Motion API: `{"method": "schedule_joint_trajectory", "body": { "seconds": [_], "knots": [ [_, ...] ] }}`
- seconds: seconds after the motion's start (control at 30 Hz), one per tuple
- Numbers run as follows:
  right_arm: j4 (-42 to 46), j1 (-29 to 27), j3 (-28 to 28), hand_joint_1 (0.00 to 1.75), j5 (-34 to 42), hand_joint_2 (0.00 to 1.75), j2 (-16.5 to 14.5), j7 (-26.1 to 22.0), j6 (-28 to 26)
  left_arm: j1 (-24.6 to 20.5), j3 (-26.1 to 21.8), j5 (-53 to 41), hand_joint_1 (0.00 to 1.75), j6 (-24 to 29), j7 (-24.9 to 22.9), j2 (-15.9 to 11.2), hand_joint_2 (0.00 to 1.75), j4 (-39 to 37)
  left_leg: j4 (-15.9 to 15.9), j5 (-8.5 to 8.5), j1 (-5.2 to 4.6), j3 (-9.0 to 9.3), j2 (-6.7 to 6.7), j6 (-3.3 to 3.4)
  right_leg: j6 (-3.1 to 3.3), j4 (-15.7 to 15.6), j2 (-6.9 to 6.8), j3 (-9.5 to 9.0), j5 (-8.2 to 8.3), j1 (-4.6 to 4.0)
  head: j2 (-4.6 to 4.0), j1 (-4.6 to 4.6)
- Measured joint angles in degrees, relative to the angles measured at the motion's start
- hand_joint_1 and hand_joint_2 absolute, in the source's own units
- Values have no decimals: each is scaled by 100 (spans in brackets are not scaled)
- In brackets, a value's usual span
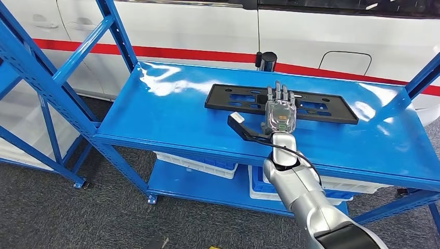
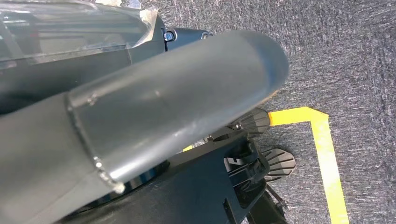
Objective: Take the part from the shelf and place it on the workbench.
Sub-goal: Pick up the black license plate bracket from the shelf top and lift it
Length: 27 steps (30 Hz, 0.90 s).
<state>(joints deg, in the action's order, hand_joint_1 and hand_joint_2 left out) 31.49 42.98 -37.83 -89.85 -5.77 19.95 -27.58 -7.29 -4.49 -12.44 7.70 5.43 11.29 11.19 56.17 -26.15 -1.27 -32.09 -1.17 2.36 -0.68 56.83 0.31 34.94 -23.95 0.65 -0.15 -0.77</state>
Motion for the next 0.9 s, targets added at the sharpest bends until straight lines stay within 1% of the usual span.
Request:
{"method": "schedule_joint_trajectory", "body": {
  "seconds": [0.03, 0.07, 0.1, 0.17, 0.2, 0.23, 0.43, 0.6, 0.8, 0.9],
  "knots": [
    [-36, 12, 17, 0, -1, 175, 10, 6, 8, 0, -8, 0, 0, 0, -4, 2, 0, 0, 0, 0, 0, 0, 0, 0, 0, 0, 0, 0, 0, 0, 0, 1],
    [-67, 19, 32, 6, -1, 175, 16, 13, 13, 0, -15, 0, 0, 0, -8, 4, 0, 0, 0, 0, 0, 0, 0, 0, 0, 0, 0, 0, 0, 0, 0, 1],
    [-91, 25, 46, 41, -2, 175, 20, 26, 25, 0, -20, 0, 0, 0, -12, 6, 0, 0, 0, 0, 0, 0, 0, 0, 0, 0, 0, 0, 0, 0, 0, 1],
    [-128, 37, 78, 123, -2, 175, 28, 83, 63, 0, -26, -6, 0, 1, -24, 7, 0, 0, 0, 0, 0, 1, 0, 0, 0, 0, 0, 0, 0, 0, 0, 0],
    [-143, 41, 102, 159, -2, 175, 36, 119, 90, -1, -28, -15, 0, 1, -33, 8, 0, 0, 0, 0, 0, 1, 0, 0, 0, 0, 0, 0, 0, 0, 0, 0],
    [-157, 43, 135, 166, -2, 175, 48, 155, 111, -2, -29, -33, 0, 0, -43, 8, 0, 0, 0, 0, 0, 2, -1, 0, 0, 0, -1, 0, 0, 0, 0, 0],
    [-190, -20, 410, 175, -9, 175, 188, 208, 117, -46, -27, -231, 0, -15, -24, 8, 0, 0, 1, 0, -1, 3, 0, 0, 0, -1, 0, -2, 0, 0, 0, 0],
    [-15, -177, 539, 175, -32, 175, 331, 204, 51, -180, 31, -487, 0, 19, 420, 25, 0, 0, 3, -1, -1, 11, -2, 1, 0, -1, -1, -11, 0, 0, 0, -1],
    [492, -449, 652, 175, -36, 175, 505, 173, 8, -330, 91, -644, 0, 150, 693, 53, 0, 2, 2, -2, -1, 23, -1, 2, 0, -2, -1, -25, 0, 0, 0, 0],
    [824, -656, 748, 175, -29, 175, 594, 109, 42, -347, 149, -757, 0, 377, 1027, 54, 0, 11, 3, -2, -1, 23, -1, 2, 0, -2, -1, -24, 0, 0, 0, 0]
  ]
}}
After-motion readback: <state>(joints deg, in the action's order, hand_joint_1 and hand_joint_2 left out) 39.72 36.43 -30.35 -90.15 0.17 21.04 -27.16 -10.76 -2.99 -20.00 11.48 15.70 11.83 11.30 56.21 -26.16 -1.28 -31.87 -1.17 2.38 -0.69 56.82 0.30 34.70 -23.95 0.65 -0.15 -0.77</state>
